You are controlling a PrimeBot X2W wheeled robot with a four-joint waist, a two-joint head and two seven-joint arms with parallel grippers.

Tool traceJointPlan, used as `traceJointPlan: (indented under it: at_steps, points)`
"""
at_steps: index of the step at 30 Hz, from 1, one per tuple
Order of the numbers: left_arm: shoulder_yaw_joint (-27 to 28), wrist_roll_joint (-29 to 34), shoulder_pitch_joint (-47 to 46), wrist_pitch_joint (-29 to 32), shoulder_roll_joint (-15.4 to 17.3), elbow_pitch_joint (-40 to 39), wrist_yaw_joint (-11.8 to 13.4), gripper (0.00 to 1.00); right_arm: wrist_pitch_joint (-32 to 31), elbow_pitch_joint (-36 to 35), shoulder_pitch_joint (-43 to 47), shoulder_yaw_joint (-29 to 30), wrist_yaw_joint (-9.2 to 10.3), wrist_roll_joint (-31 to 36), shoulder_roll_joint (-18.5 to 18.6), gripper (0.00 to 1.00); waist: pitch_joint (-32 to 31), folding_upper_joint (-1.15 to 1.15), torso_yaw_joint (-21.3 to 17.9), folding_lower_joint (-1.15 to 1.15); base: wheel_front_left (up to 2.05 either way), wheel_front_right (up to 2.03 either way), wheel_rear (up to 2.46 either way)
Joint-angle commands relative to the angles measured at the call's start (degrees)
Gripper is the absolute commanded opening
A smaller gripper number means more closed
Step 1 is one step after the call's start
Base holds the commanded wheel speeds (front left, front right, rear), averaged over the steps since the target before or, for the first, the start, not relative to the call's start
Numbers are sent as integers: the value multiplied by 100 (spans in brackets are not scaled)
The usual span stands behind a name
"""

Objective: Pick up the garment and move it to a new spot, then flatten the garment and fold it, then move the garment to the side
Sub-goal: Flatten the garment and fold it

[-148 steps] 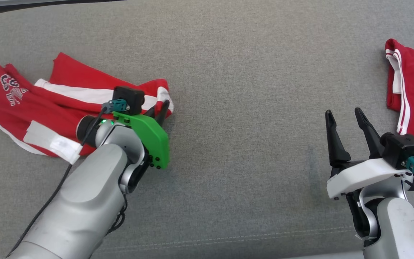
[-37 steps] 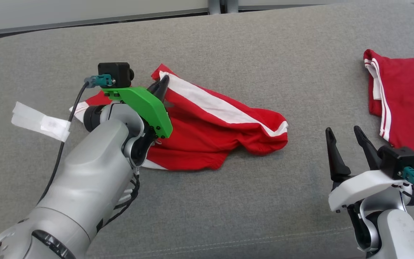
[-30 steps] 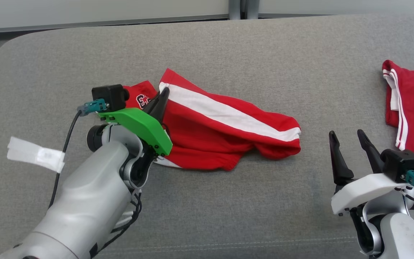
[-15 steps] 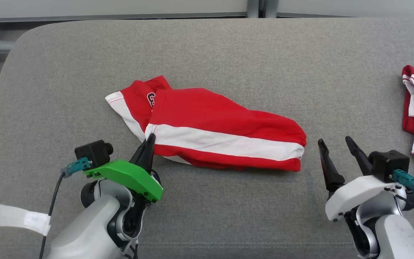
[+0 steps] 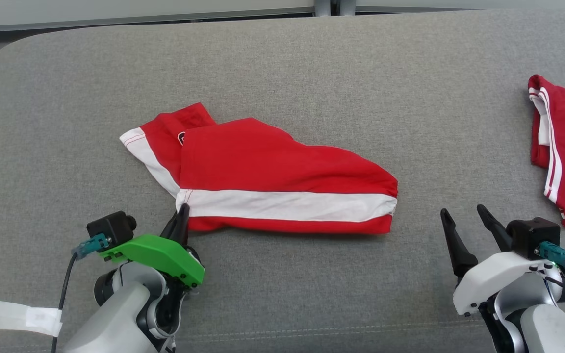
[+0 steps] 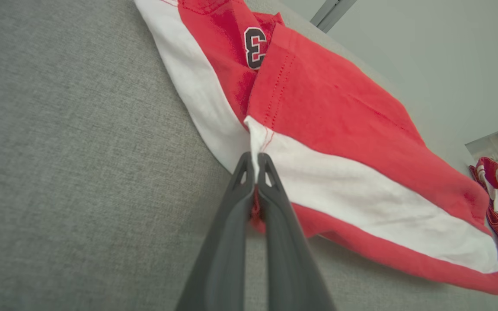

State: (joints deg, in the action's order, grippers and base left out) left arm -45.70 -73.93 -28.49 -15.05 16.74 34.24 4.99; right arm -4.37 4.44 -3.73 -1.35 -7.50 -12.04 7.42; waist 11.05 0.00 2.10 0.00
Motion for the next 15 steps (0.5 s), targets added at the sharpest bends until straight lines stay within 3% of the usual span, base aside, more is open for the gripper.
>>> traceJointPlan:
  at_steps: [1,12,15]
  points:
    - [47,86,96,-18,6,45,-17,0,36,6,43,5,2,-28,23,100,11,0,-17,0,0,0,0]
    - [388,393,249,-13,-212,624,-150,0,139,128,38,47,2,-56,-53,100,-56,0,-26,0,0,0,0]
    - [404,381,301,-13,-259,762,-193,40,165,176,20,25,2,-61,-64,100,-125,0,-3,0,0,0,0]
